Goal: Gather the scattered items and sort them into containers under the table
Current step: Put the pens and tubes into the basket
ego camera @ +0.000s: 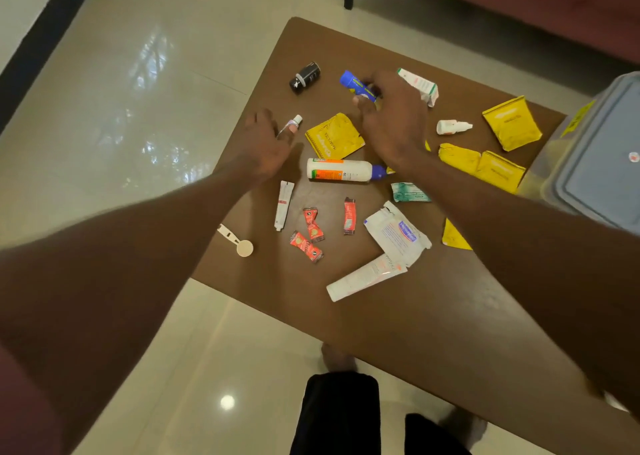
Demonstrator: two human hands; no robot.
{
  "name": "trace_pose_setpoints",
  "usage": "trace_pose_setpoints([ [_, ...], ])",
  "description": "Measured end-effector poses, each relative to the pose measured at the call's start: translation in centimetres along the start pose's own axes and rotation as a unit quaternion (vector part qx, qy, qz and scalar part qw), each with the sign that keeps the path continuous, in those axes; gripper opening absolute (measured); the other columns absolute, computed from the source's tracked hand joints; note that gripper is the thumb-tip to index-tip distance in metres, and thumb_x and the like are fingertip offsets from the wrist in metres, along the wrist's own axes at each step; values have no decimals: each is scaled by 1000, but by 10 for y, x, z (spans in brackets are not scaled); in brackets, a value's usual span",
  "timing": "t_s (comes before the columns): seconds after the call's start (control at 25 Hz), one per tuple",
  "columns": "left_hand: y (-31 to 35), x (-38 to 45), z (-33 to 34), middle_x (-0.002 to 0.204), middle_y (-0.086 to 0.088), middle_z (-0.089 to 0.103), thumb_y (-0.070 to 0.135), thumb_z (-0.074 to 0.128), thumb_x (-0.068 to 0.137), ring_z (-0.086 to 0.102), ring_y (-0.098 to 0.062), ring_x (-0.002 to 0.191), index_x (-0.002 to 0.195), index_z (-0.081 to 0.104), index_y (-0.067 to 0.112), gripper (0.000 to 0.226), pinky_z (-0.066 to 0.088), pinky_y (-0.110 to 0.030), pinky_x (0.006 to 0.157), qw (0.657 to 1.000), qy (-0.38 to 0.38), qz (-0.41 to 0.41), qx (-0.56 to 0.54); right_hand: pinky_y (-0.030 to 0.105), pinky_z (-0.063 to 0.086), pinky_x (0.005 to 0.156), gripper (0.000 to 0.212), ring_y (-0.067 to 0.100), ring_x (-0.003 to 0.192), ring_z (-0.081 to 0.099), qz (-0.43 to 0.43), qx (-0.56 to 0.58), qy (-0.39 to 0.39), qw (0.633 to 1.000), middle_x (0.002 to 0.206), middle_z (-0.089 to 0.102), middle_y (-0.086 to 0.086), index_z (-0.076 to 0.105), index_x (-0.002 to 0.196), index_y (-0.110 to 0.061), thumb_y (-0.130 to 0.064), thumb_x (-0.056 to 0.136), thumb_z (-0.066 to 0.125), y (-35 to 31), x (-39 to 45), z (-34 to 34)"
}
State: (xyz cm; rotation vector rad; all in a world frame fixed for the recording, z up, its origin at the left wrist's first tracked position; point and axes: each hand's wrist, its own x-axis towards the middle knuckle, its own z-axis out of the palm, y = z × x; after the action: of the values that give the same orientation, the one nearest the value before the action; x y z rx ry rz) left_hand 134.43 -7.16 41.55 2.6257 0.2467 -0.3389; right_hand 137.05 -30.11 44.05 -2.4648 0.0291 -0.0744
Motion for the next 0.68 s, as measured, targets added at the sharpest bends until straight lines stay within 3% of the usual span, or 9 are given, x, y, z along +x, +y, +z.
trace_pose_setpoints([
  [0.08, 11, -28, 3, 130, -13, 52, 38, 48, 103, 56, -34, 112, 130, 52, 11, 39, 48, -47, 93, 996, 66, 60, 2, 36, 52, 84, 29, 10, 92, 63, 66, 146, 16, 987, 100, 69, -10, 68, 118, -28, -34, 89, 70, 12, -23, -19],
  [0.16, 32, -65, 14, 133, -11, 53, 25, 49, 99, 55, -32, 116, 133, 54, 14, 36, 48, -44, 94, 982, 114, 148, 13, 46, 57, 78, 24, 16, 83, 65, 140, 245, 44, 958, 90, 66, -7, 64, 106, -34, -35, 84, 74, 24, -51, -39],
  [0.24, 57, -96, 32, 133, -7, 53, 23, 50, 97, 54, -29, 118, 130, 56, 17, 34, 48, -45, 97, 974, 111, 198, -14, 52, 58, 74, 18, 24, 81, 66, 200, 291, 68, 933, 88, 69, 2, 63, 94, -36, -34, 81, 76, 39, -81, -54],
  [0.44, 136, -172, 84, 132, -10, 59, 18, 57, 94, 55, -30, 121, 128, 61, 12, 35, 47, -47, 99, 977, 60, 204, -21, 34, 54, 67, 14, 9, 71, 62, 305, 350, 75, 882, 83, 71, -7, 73, 90, -31, -26, 80, 82, 80, -152, -101],
  [0.56, 187, -221, 114, 129, -11, 60, 22, 48, 90, 55, -31, 119, 128, 61, 11, 42, 48, -47, 95, 972, 11, 232, -17, 30, 54, 70, 14, 7, 74, 64, 310, 357, 100, 876, 86, 73, -4, 75, 89, -27, -24, 78, 84, 98, -190, -141],
  [0.68, 237, -257, 141, 133, -10, 58, 24, 46, 89, 55, -32, 121, 134, 58, 13, 48, 49, -47, 94, 974, -10, 227, -11, 17, 51, 70, 15, -2, 71, 64, 313, 381, 141, 859, 85, 73, -4, 74, 96, -11, -5, 83, 79, 110, -225, -194],
])
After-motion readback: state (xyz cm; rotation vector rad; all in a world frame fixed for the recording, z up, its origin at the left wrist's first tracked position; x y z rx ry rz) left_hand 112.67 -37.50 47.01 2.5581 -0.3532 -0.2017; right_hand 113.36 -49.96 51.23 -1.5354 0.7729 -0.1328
